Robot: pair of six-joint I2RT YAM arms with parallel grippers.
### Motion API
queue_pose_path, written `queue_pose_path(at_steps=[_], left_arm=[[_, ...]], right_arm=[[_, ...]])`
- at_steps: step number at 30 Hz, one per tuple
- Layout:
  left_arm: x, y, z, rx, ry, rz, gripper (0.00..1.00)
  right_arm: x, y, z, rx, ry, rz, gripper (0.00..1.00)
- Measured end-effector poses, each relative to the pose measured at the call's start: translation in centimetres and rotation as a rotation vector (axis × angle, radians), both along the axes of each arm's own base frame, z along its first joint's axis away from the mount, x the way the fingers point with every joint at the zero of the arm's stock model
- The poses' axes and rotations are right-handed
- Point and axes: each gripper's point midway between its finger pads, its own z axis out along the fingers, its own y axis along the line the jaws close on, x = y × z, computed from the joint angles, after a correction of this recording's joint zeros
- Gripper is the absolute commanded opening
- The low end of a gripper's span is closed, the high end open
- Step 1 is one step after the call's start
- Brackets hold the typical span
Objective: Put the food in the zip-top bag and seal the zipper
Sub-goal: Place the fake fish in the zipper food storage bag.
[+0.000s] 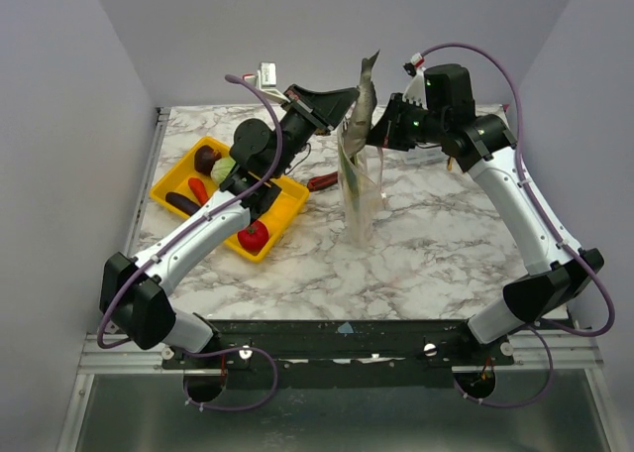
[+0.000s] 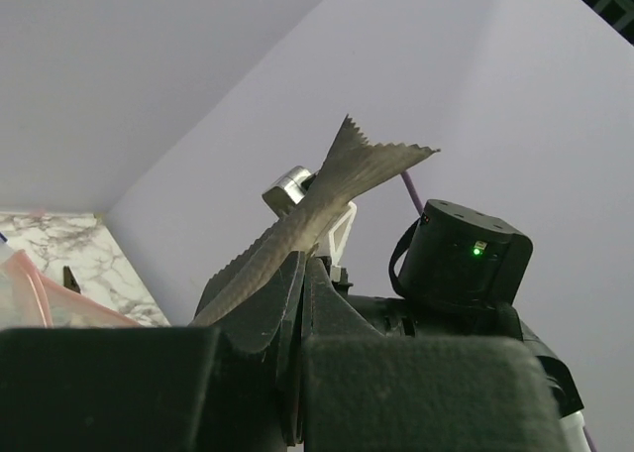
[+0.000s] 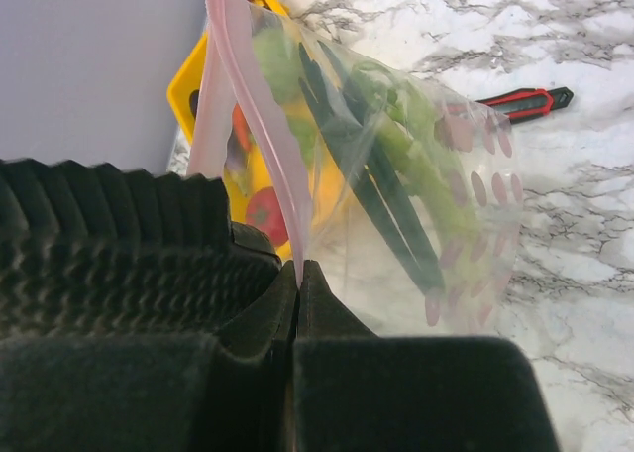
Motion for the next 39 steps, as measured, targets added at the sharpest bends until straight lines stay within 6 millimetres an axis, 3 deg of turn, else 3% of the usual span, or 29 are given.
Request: queue_pose_path(at_steps=[7,17,26,30,37,38,39], left_arm=[[-0.8,0.7,0.4,-0.021,-0.004,0.030,0.00],[-3.6,0.5,-2.1,0.052,0.087,0.232,0.00],[-2.4,1.8,-4.3,0.140,0.146,0.461,0.00],[-1.6,1.3,-4.7,0.167,0.170,0.506,0.00],[-3.1,0.6,-6.6,0.208,0.224,0.526,0.00],[-3.3,0.5,-7.0,0.215,0.230,0.520,0.02],[-3.6,0.5,-7.4,0.222,0.237,0.515,0.11]], right_arm=[[0.2,0.2,0.4,0.025,0.006,-0.015,0.00],[0.7,0.0,0.2,0.112,0.048,-0.128,0.00],[0.7,0.1,0.9,0.214,0.068,-0.197,0.00],[0.9,0.0,1.2,0.224,0.063,-0.213,0.00],[1.6,-0.6,1.4,0.220,0.036,-0.259,0.00],[1.6,-0.7,1.4,0.220,0.031,-0.265,0.00],[1.7,-0.8,1.3,0.220,0.027,-0.270,0.00]])
